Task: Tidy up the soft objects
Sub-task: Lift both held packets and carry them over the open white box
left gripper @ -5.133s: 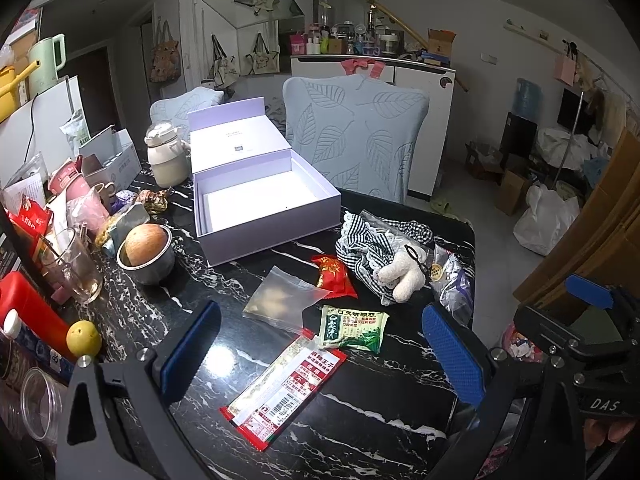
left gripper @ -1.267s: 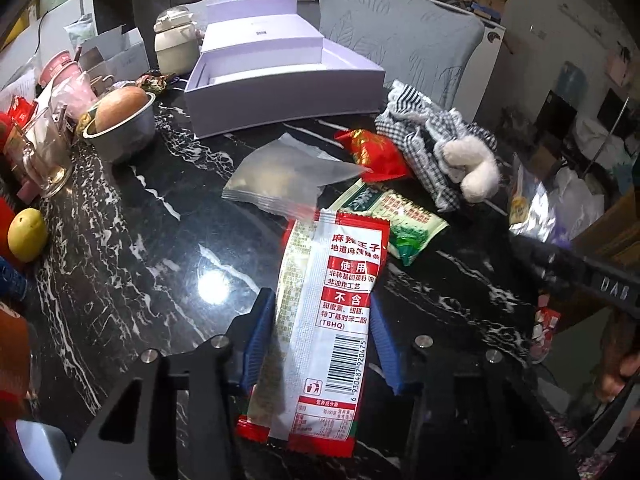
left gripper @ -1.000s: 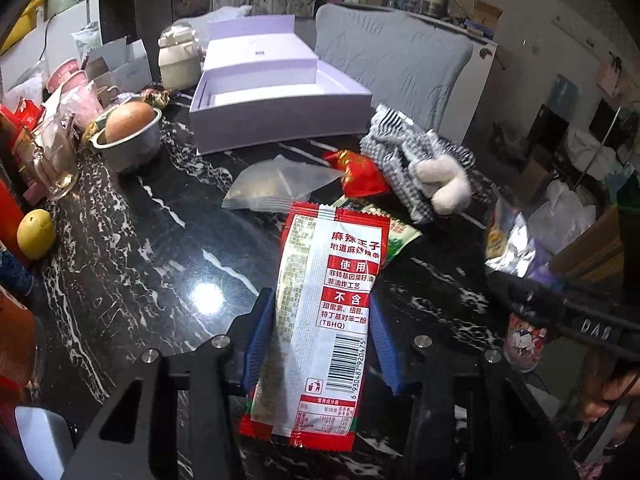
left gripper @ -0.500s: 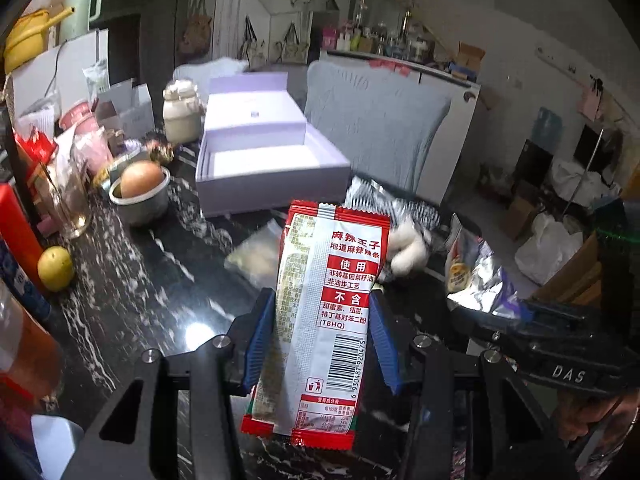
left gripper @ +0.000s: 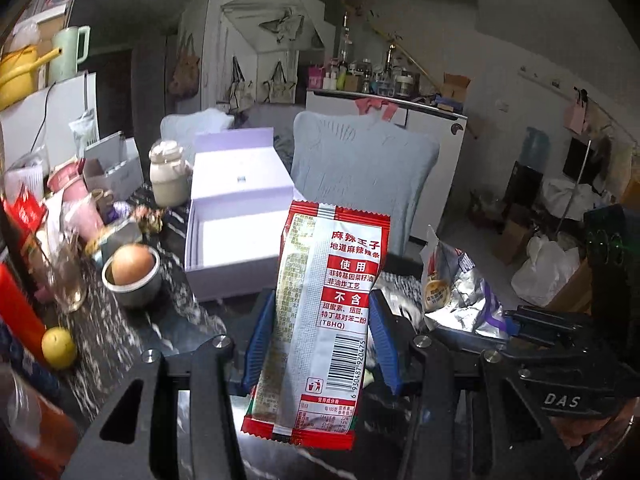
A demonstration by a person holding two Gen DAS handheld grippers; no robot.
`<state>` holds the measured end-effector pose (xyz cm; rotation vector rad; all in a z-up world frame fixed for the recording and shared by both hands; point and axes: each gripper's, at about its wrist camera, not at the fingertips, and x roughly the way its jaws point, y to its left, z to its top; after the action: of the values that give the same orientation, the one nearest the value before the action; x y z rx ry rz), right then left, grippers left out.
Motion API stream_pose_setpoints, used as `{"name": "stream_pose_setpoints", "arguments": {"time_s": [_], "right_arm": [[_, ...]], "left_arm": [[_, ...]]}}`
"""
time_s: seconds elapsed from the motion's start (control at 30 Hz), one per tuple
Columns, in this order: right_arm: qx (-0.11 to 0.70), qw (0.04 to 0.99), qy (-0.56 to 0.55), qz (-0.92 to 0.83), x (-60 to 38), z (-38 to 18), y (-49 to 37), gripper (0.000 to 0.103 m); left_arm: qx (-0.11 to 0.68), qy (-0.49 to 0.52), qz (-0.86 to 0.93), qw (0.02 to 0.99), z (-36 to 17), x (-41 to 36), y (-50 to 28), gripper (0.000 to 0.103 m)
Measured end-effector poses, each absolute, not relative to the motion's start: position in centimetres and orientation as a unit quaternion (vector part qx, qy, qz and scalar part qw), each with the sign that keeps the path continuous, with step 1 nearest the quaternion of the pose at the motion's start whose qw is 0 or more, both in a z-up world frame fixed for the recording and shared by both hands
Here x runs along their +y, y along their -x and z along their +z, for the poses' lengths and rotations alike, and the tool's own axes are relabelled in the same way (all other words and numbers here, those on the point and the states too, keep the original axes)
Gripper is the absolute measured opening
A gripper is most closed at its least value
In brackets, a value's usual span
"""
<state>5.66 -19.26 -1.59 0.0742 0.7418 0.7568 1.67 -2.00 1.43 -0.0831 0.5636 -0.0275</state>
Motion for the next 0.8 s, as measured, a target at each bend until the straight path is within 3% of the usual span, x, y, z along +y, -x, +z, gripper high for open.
{"name": "stream_pose_setpoints", "arguments": {"time_s": [0.8], "right_arm": [[0.287, 0.873, -0.004, 0.394, -14.9, 3.2, -18.4, 0.038]], "left_arm": [[0.232, 0.031, 0.002, 0.972, 4.9, 0.1, -14.3, 0.046]]}}
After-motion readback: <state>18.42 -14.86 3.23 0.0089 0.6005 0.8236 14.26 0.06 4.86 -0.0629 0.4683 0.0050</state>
